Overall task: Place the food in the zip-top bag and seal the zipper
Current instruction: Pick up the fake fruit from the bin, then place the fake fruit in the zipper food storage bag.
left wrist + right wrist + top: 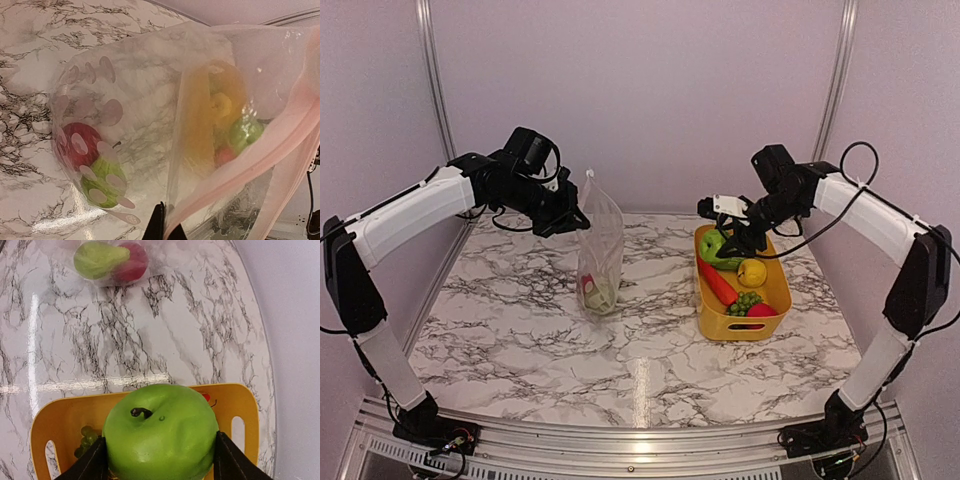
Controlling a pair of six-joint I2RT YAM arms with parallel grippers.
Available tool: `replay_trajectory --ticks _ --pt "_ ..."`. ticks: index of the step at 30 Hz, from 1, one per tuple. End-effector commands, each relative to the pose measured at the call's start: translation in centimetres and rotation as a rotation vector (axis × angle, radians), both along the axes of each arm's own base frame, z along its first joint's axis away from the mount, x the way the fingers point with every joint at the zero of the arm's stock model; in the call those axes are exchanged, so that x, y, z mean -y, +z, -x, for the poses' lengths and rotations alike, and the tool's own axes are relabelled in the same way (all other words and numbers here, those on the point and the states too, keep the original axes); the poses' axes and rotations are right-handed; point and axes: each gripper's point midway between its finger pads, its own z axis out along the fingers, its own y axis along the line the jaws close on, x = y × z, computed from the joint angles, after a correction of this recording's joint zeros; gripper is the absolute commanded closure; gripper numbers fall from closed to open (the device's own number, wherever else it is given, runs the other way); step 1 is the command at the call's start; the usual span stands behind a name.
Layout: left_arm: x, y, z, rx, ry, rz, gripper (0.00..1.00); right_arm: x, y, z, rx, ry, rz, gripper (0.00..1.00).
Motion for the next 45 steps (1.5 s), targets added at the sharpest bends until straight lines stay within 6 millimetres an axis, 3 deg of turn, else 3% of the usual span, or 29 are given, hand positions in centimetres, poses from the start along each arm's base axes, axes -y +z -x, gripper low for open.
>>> replay_trajectory --ticks 1,6,11,17,20,30,39,45 --pt "0.2 0.3 -0.1 0.004 -0.007 0.015 1.00 -2.3 7.1 0.1 0.018 -0.006 -0.160 0.45" --pt "0.2 0.4 -0.1 0.009 -0.006 0.018 1.00 -5.4 12.5 0.3 0.076 0.031 -0.273 0.45" --pt "0.4 0.6 -0.2 0.011 -0.008 0.028 1.00 -10.0 17.5 1.2 0.162 0.082 -0.398 0.44" --pt "0.8 1.0 -0.3 0.013 -0.010 0.052 1.00 -15.4 23.2 2.7 0.122 0.102 -0.632 0.45" --pt "0.9 1.3 -0.4 0.016 -0.008 0.064 1.00 -17.3 24.7 3.5 0.062 0.115 -0.723 0.47" --pt "0.8 2.3 0.2 0.027 -0.001 0.086 1.00 -22.0 21.8 5.9 -0.100 0.175 -0.728 0.47" --pt "0.4 2.9 0.9 0.037 0.004 0.096 1.00 -22.2 16.5 2.9 -0.079 0.039 -0.618 0.48" --pt "0.5 3.4 1.3 0.049 0.001 0.117 1.00 -22.1 14.6 1.7 -0.078 -0.022 -0.582 0.48"
